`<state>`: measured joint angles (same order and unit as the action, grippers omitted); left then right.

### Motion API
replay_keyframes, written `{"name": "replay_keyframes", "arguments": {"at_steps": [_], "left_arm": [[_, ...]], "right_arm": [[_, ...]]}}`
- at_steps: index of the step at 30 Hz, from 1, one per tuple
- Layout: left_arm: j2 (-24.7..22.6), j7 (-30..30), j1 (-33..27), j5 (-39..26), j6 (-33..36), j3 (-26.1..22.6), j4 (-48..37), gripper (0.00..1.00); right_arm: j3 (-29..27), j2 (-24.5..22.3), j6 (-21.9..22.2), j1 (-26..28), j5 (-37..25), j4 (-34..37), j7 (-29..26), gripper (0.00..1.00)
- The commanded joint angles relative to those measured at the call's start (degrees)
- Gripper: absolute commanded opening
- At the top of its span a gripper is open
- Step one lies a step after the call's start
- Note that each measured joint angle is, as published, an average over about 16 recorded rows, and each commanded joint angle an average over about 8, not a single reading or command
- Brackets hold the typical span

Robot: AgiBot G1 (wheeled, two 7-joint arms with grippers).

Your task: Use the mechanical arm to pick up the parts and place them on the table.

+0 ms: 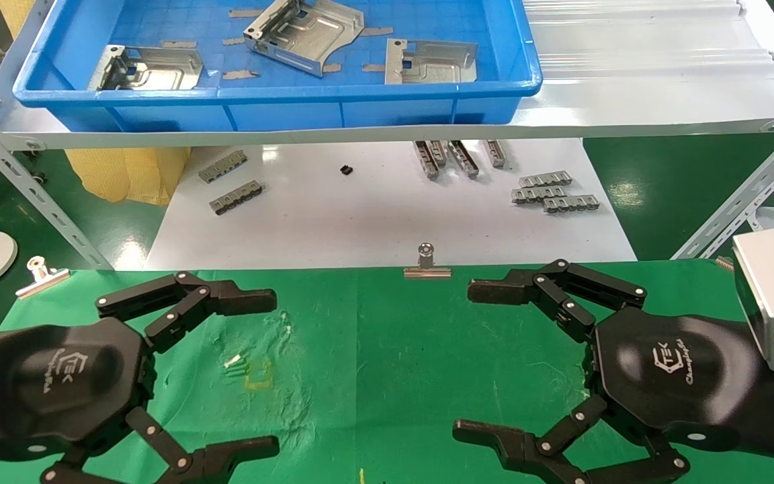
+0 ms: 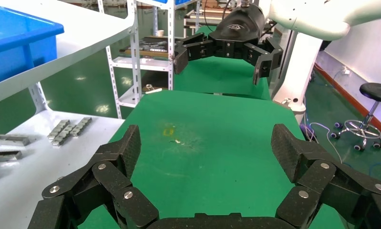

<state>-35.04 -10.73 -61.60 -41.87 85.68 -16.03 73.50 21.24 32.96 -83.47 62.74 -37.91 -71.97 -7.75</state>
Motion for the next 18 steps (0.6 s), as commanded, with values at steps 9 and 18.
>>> {"name": "replay_keyframes", "arguments": {"at_steps": [9,18], "left_arm": [[0.0,0.0,0.0,0.0,0.0,0.0,0.0,1.0],[0.0,0.0,0.0,0.0,0.0,0.0,0.0,1.0]], "right_arm": [[0.0,0.0,0.0,0.0,0.0,0.0,0.0,0.66],[0.0,0.0,0.0,0.0,0.0,0.0,0.0,0.0]]}}
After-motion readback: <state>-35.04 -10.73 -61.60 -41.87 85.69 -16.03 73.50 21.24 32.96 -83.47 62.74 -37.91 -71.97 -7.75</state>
